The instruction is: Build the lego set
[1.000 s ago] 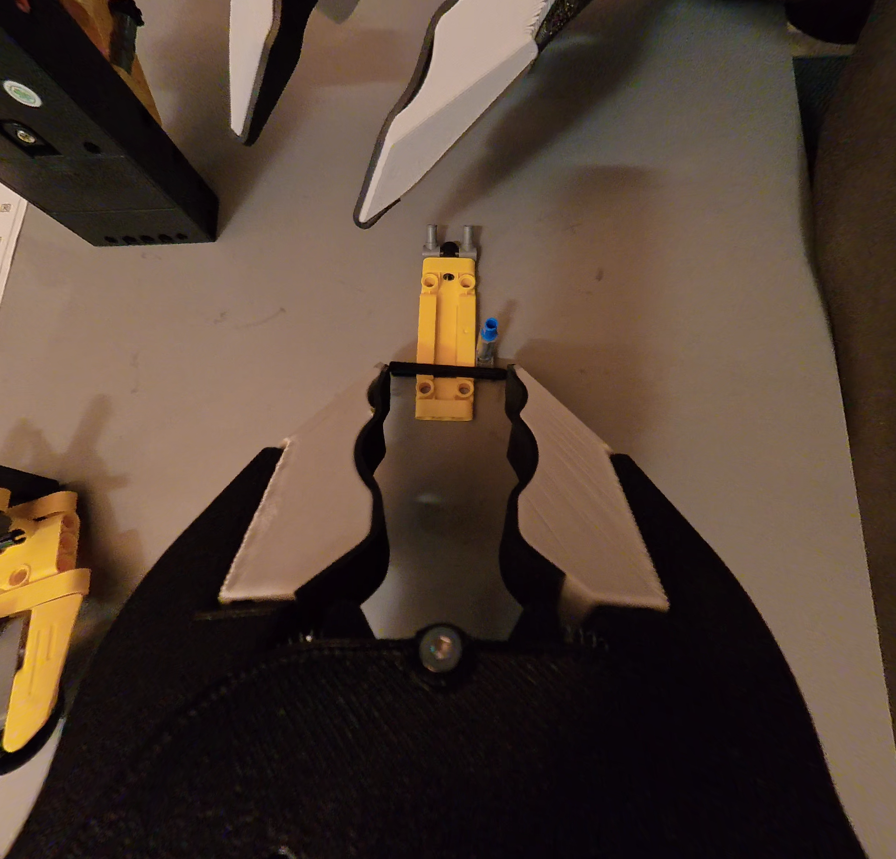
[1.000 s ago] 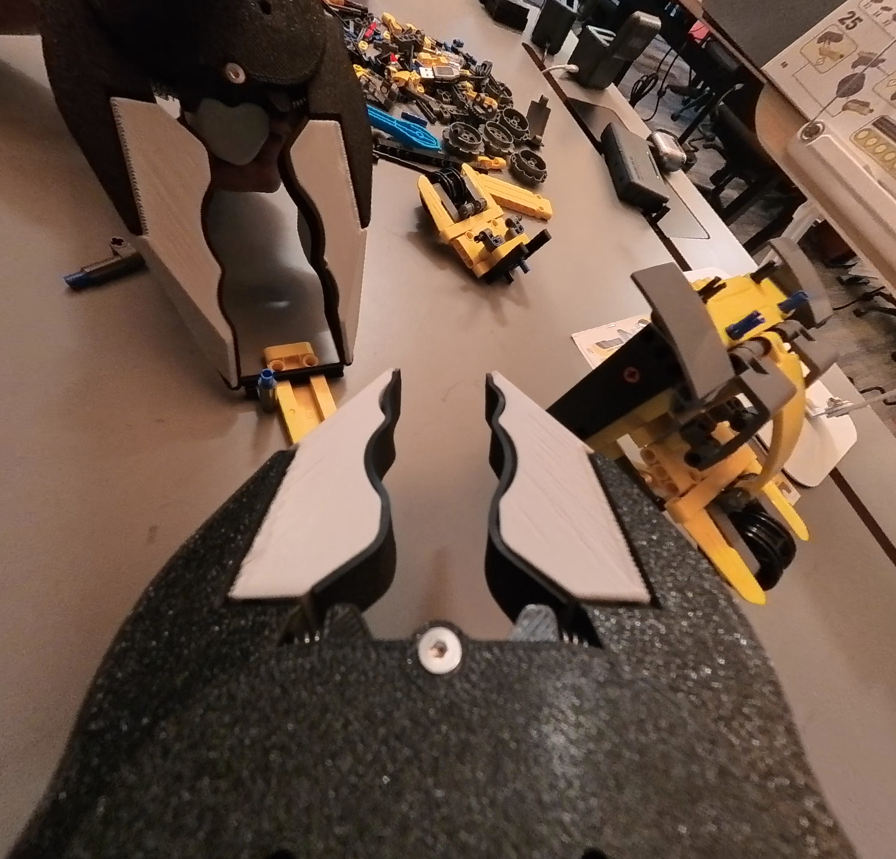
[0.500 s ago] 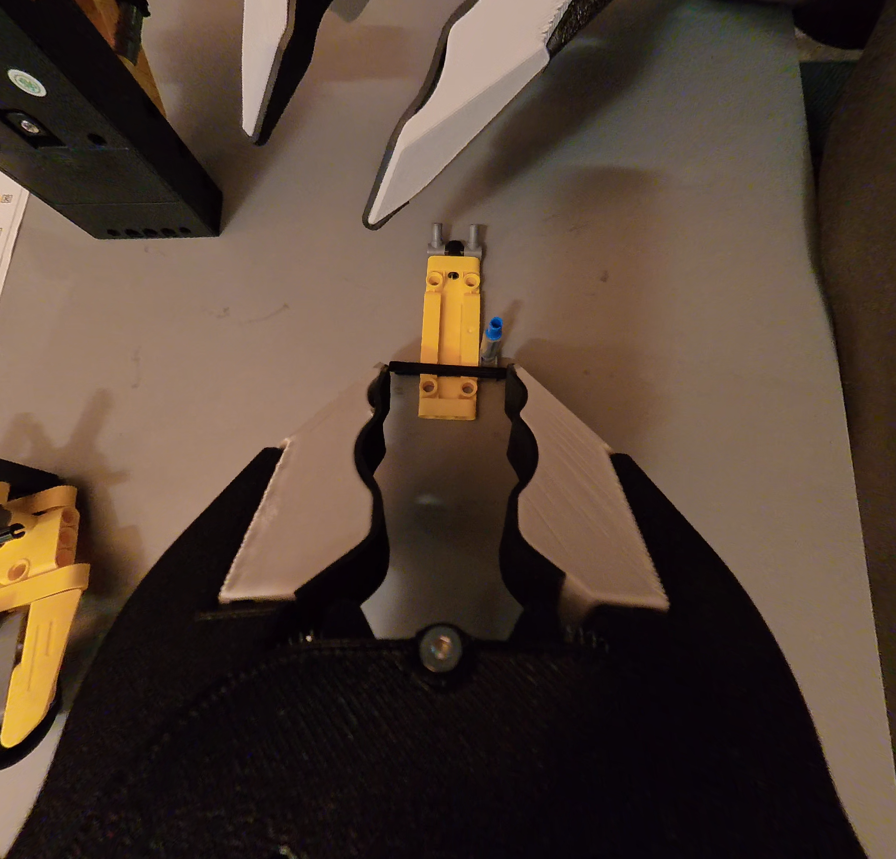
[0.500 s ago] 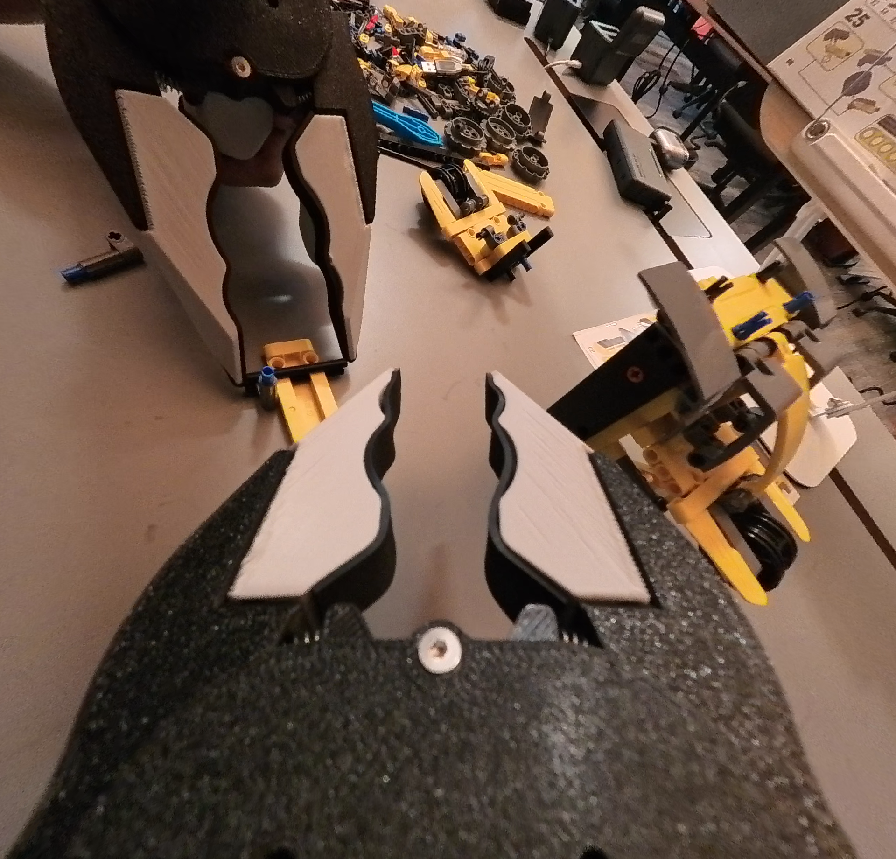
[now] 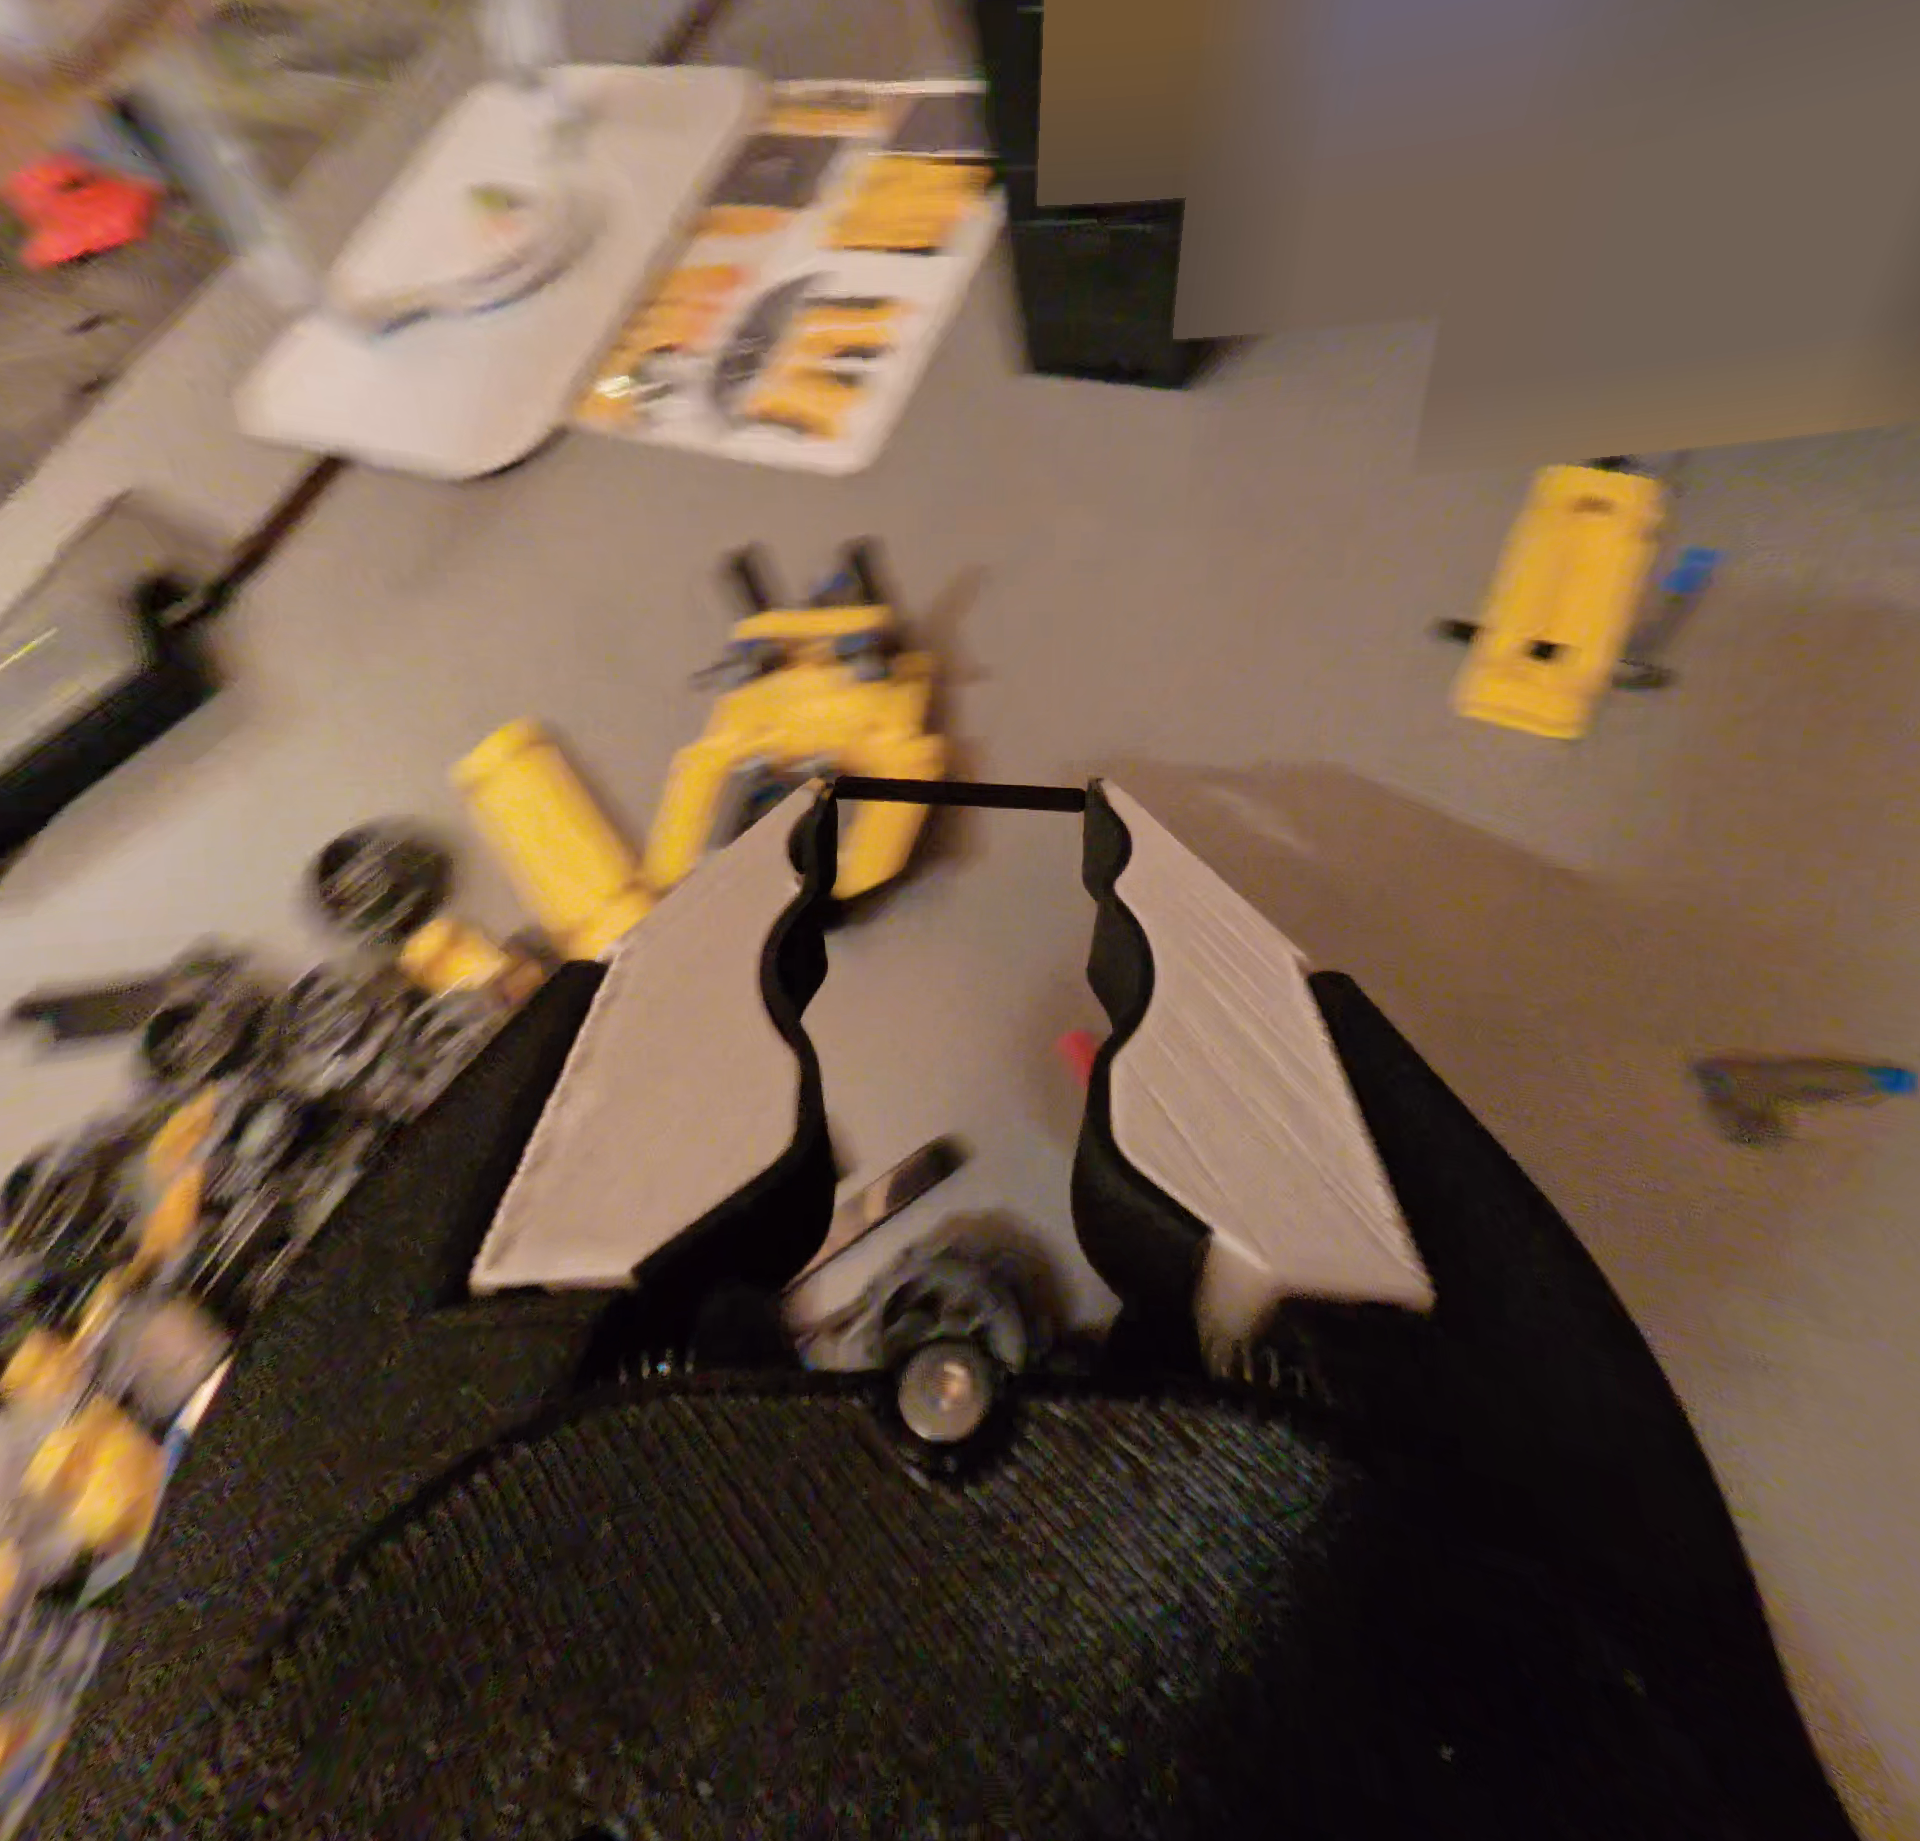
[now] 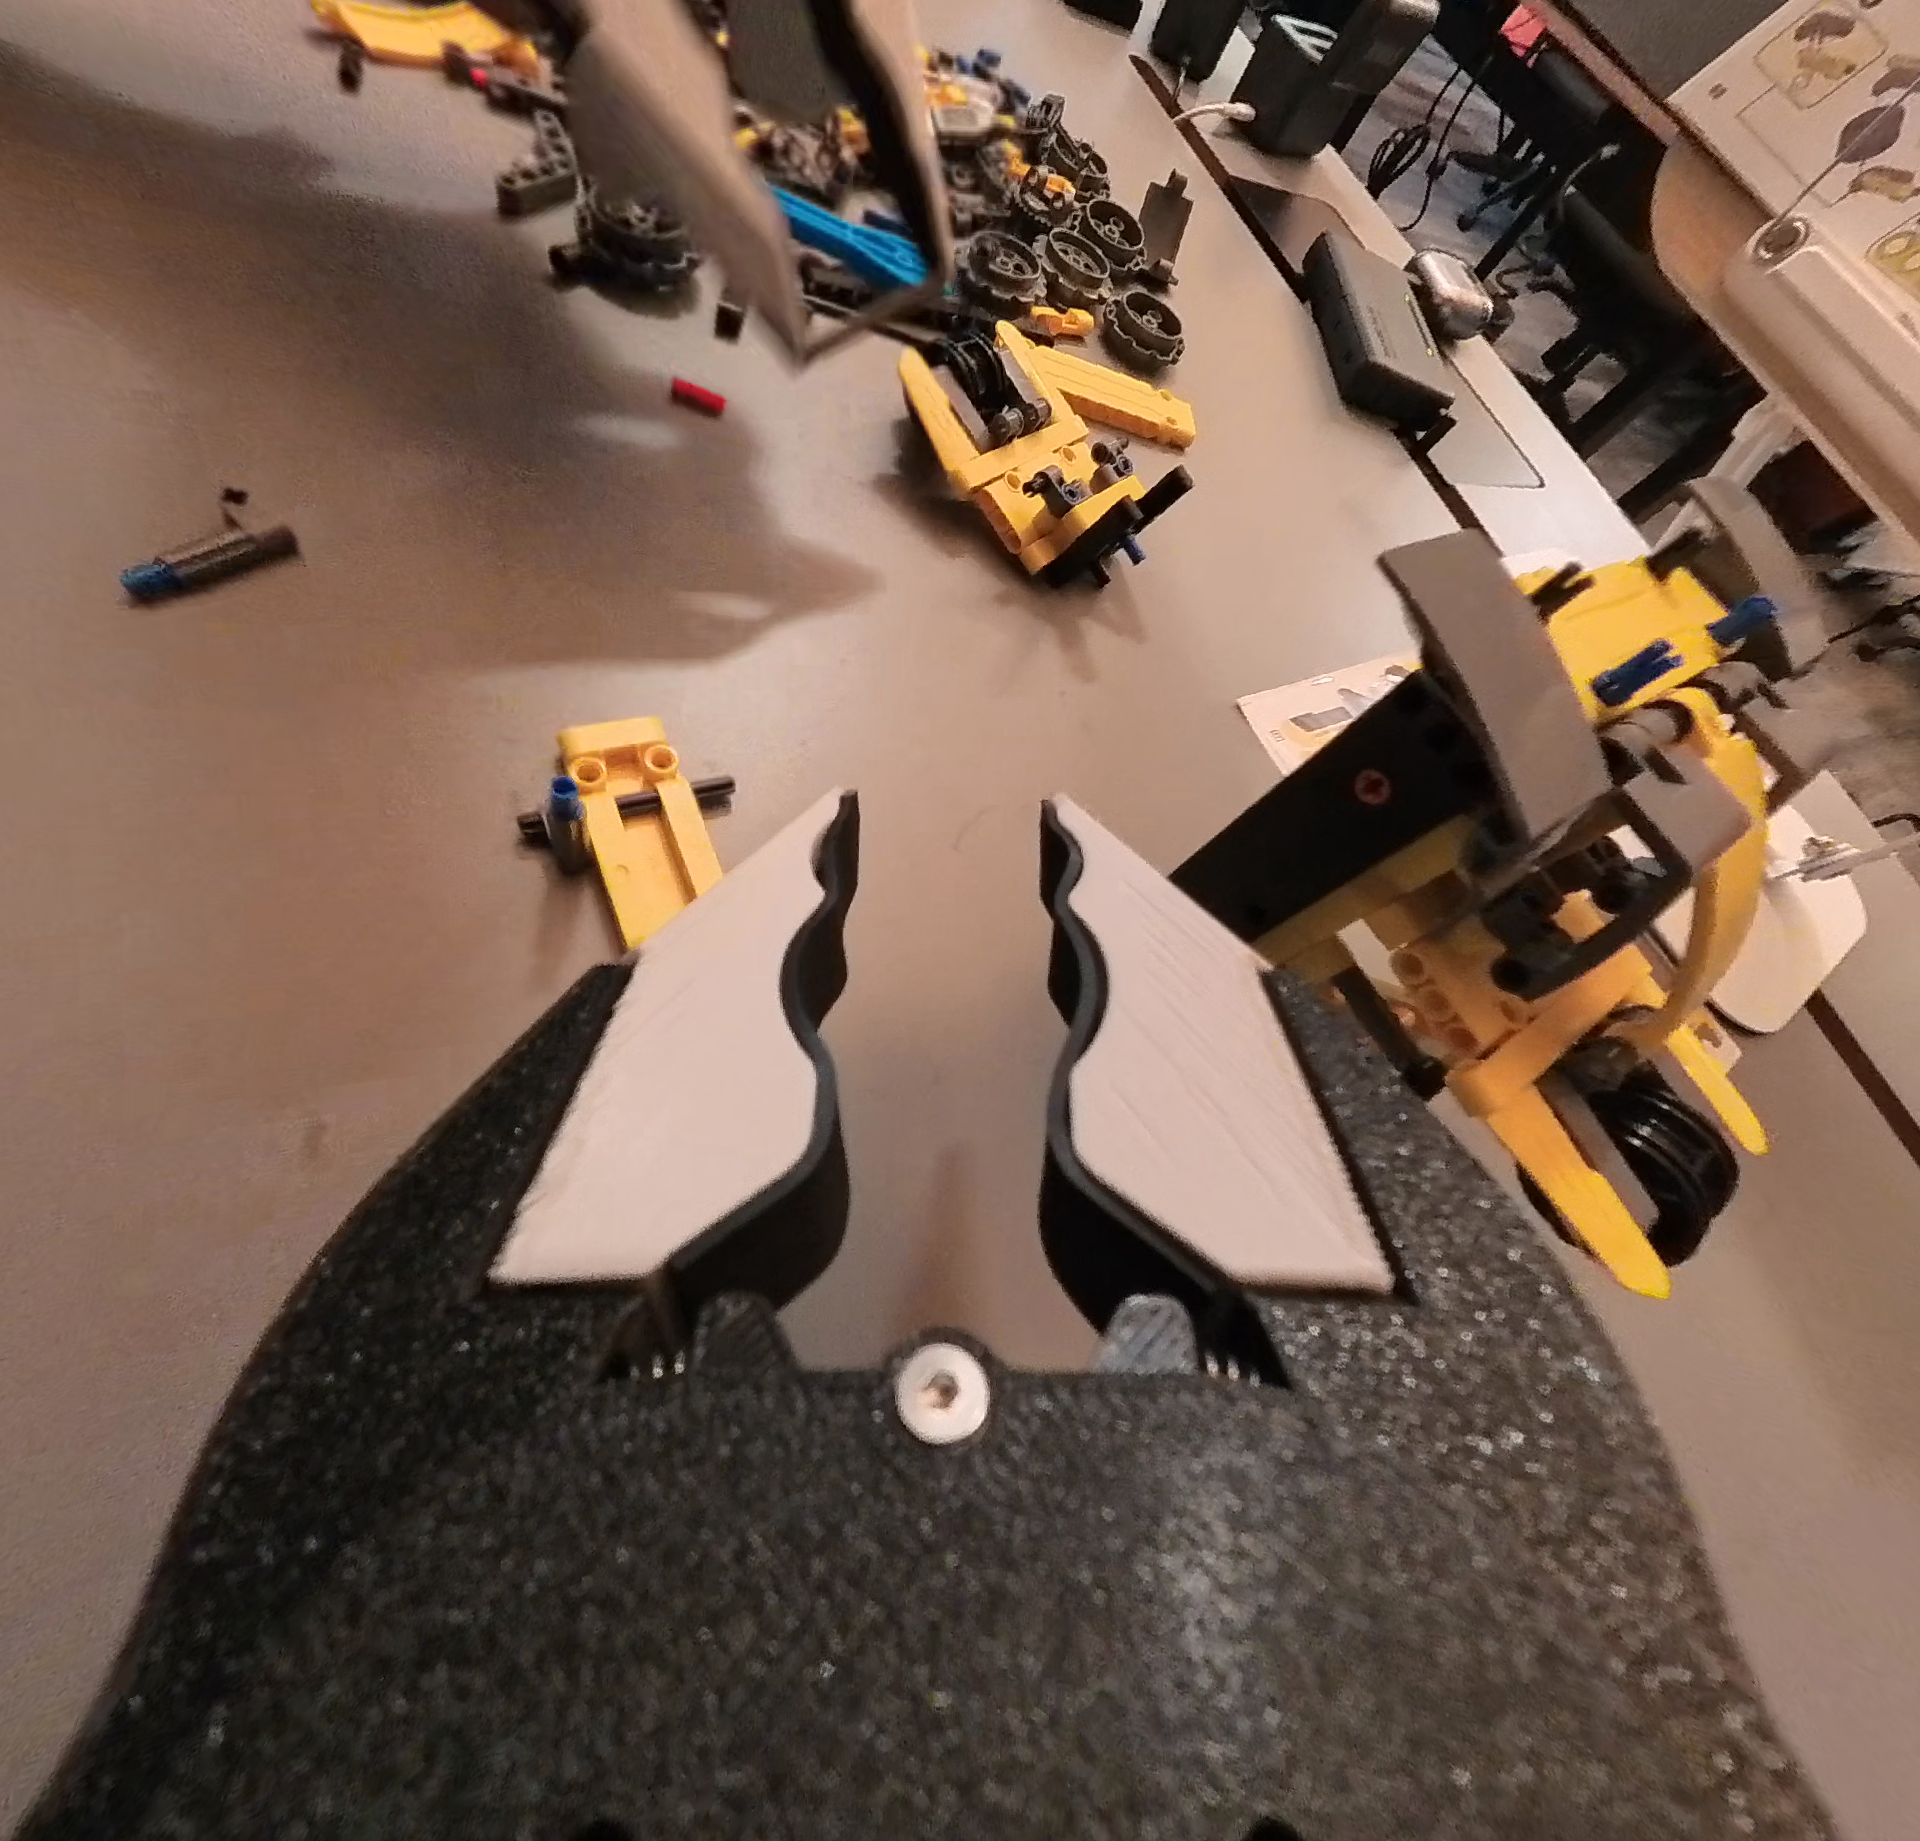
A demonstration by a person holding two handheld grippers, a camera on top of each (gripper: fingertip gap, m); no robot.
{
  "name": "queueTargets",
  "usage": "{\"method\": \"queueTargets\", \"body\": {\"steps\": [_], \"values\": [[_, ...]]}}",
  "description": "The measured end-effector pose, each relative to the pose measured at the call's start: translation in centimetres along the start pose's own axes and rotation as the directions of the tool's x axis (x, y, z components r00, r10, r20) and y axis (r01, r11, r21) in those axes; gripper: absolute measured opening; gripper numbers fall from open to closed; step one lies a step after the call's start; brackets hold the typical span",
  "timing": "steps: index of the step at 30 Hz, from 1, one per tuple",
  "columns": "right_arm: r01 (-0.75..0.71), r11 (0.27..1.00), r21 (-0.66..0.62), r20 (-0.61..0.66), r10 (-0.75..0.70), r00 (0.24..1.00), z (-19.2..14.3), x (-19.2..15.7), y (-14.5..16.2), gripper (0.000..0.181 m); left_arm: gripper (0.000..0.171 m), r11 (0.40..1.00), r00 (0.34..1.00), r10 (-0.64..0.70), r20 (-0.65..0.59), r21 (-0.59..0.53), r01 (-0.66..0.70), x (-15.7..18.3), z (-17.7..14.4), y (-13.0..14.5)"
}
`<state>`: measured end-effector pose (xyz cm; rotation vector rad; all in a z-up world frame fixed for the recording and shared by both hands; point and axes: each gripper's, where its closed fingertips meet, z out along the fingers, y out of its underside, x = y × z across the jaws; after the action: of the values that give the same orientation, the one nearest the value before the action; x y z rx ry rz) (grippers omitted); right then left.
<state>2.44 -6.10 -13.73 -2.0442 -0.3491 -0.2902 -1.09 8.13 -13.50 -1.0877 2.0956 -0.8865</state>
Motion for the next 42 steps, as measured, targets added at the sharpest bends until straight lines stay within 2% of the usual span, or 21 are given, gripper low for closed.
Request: {"method": "queueTargets", "body": {"steps": [2,5,8,10,16,19,23,27,28,30,32,35,37,39,42], "values": [[0.006,1.000,-0.006,0.000,-0.006,1.000,0.1,-0.1,0.1,0.034,0.044,0.988,0.979,-0.149,0.138,0.051,0.143,-5.1,-2.2,1.6],[0.017,1.000,-0.006,0.003,-0.017,1.000,0.2,-0.3,-0.1,0.034,0.044,0.938,0.889,-0.345,0.301,0.070,0.340,-10.5,-5.2,5.3],[0.017,1.000,-0.004,0.013,-0.017,1.000,0.2,-0.6,-0.1,0.034,0.045,0.898,0.817,-0.402,0.412,0.005,0.439,-12.5,-6.1,8.7],[0.023,1.000,-0.007,0.016,-0.022,1.000,0.3,-0.8,-0.1,0.034,0.045,0.886,0.799,-0.401,0.448,-0.032,0.463,-12.9,-5.9,9.9],[0.009,0.999,0.048,0.005,-0.009,1.000,-0.3,-0.6,-1.2,0.036,0.045,0.876,0.797,-0.396,0.455,-0.073,0.477,-12.7,-4.9,11.0],[-0.023,0.996,0.087,0.004,0.022,1.000,-0.9,-0.3,-1.8,0.037,0.048,0.867,0.774,-0.416,0.478,-0.049,0.496,-13.2,-5.2,11.1],[-0.047,0.992,0.118,0.002,0.047,0.999,-1.3,0.0,-2.4,0.038,0.057,0.846,0.711,-0.485,0.509,0.066,0.529,-14.3,-6.4,10.4],[-0.057,0.987,0.150,0.004,0.057,0.998,-1.7,0.0,-3.0,0.038,0.056,0.817,0.635,-0.564,0.528,0.247,0.521,-15.1,-8.5,8.4],[-0.067,0.985,0.160,0.011,0.066,0.998,-1.8,0.0,-3.2,0.038,0.056,0.815,0.627,-0.570,0.532,0.270,0.512,-14.5,-8.9,7.5],[-0.099,0.978,0.183,0.033,0.094,0.995,-1.9,-0.1,-3.5,0.038,0.054,0.836,0.685,-0.546,0.482,0.272,0.476,-11.0,-8.8,4.9],[-0.135,0.971,0.196,0.055,0.127,0.990,-1.9,0.0,-3.5,0.038,0.051,0.859,0.773,-0.512,0.374,0.229,0.458,-5.6,-7.8,2.7],[-0.183,0.959,0.218,0.086,0.168,0.982,-2.2,0.0,-3.9,0.038,0.048,0.881,0.867,-0.472,0.163,0.124,0.456,3.5,-6.2,1.1],[-0.198,0.950,0.240,0.098,0.179,0.979,-2.5,-0.1,-4.4,0.038,0.048,0.902,0.896,-0.432,0.101,0.023,0.432,8.1,-5.7,1.9],[-0.193,0.948,0.252,0.094,0.174,0.980,-2.7,-0.1,-4.7,0.038,0.048,0.918,0.919,-0.380,0.103,-0.077,0.388,11.1,-5.4,3.7],[-0.176,0.950,0.257,0.081,0.160,0.984,-2.9,-0.1,-4.9,0.038,0.047,0.917,0.922,-0.377,0.087,-0.107,0.385,13.7,-4.9,5.1]]}}
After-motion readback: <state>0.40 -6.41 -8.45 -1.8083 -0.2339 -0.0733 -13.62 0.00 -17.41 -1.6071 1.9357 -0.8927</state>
